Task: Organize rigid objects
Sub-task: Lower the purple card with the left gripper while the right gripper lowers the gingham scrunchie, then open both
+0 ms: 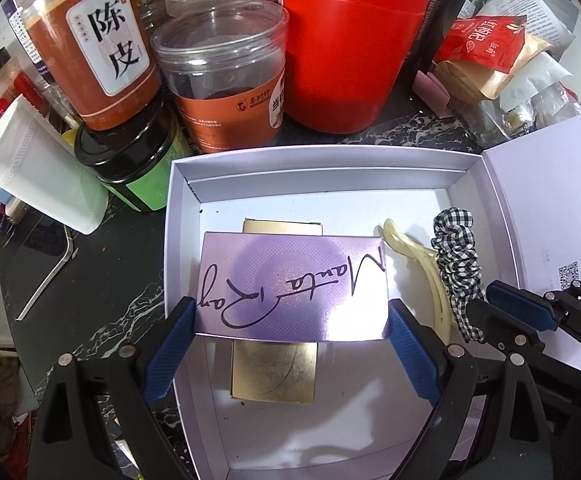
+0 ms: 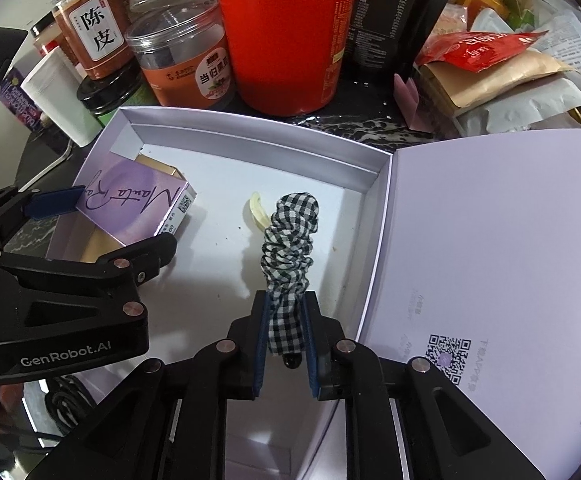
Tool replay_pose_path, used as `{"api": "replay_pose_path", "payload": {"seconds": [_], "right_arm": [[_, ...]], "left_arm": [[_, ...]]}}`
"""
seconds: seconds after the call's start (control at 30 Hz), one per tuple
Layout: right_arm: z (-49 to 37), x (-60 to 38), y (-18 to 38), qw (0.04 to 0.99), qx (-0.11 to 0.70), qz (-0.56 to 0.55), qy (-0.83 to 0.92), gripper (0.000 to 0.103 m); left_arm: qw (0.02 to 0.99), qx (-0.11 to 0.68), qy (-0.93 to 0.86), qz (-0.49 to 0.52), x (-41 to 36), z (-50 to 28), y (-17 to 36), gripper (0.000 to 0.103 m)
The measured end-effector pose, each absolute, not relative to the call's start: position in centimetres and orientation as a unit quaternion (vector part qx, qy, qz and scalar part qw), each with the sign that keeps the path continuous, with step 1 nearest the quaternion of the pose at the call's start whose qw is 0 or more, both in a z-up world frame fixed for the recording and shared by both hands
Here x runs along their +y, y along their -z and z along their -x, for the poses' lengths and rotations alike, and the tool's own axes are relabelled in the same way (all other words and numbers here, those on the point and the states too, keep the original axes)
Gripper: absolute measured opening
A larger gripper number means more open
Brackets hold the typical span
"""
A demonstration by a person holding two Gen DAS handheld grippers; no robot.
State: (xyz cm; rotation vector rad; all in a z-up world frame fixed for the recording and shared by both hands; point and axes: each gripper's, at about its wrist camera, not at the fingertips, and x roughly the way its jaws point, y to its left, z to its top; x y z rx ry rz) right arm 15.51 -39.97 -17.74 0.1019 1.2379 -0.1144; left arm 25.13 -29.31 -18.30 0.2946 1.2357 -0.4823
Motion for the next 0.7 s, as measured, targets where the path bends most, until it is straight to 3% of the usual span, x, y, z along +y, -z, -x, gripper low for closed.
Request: {"api": "replay_pose_path", "payload": {"seconds": [0.13, 0.7], "right_arm": [[-15.2, -40.2, 17.3, 0.811, 0.58, -0.048, 0.059, 0.025], [-13.7, -39.8, 11.5, 0.835, 0.545, -0.041, 0.064, 0.025]], "left_arm": [[0.783, 0.564, 0.224, -0.139, -29.1, -24.8, 17.1, 0.094], [0.808, 0.532, 0.22, -0.126, -26.9, -23.1, 10.6, 0.094]]}}
